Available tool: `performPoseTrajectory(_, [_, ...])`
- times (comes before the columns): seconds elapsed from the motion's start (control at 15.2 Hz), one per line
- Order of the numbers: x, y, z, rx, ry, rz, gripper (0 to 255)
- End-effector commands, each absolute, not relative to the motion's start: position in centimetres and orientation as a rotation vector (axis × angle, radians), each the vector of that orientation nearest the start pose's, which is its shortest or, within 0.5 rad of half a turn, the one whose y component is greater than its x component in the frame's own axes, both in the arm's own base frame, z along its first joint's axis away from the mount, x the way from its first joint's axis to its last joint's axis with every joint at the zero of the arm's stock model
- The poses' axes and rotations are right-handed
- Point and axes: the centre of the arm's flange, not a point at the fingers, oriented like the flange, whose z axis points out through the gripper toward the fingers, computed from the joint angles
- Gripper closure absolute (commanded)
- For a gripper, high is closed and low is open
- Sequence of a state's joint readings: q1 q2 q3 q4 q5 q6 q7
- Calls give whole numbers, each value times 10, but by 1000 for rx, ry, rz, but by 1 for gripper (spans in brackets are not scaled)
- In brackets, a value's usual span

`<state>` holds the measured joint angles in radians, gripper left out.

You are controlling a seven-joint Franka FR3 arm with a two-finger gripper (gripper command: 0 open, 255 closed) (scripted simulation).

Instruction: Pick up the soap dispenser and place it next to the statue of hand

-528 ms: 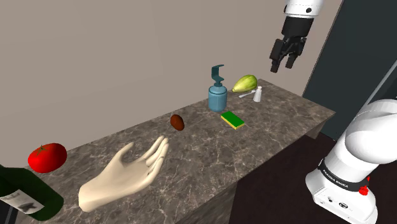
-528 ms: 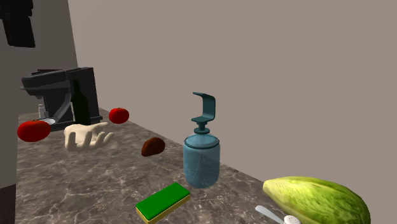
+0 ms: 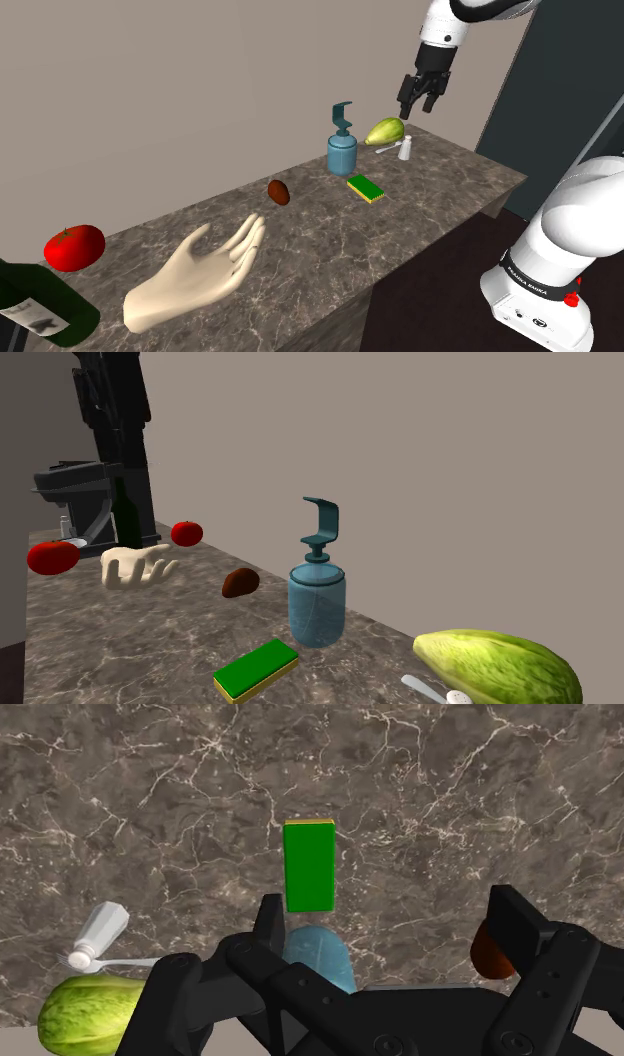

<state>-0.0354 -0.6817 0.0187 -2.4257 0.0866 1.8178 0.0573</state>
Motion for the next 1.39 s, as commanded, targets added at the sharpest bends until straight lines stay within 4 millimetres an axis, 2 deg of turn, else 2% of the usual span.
performPoseTrajectory(0.0, [374, 0, 530, -3069, 149, -147, 0])
performPoseTrajectory(0.66, [478, -15, 474, -3101, 163, -306, 0])
performPoseTrajectory(1.32, [586, -33, 429, -3124, 178, -469, 0])
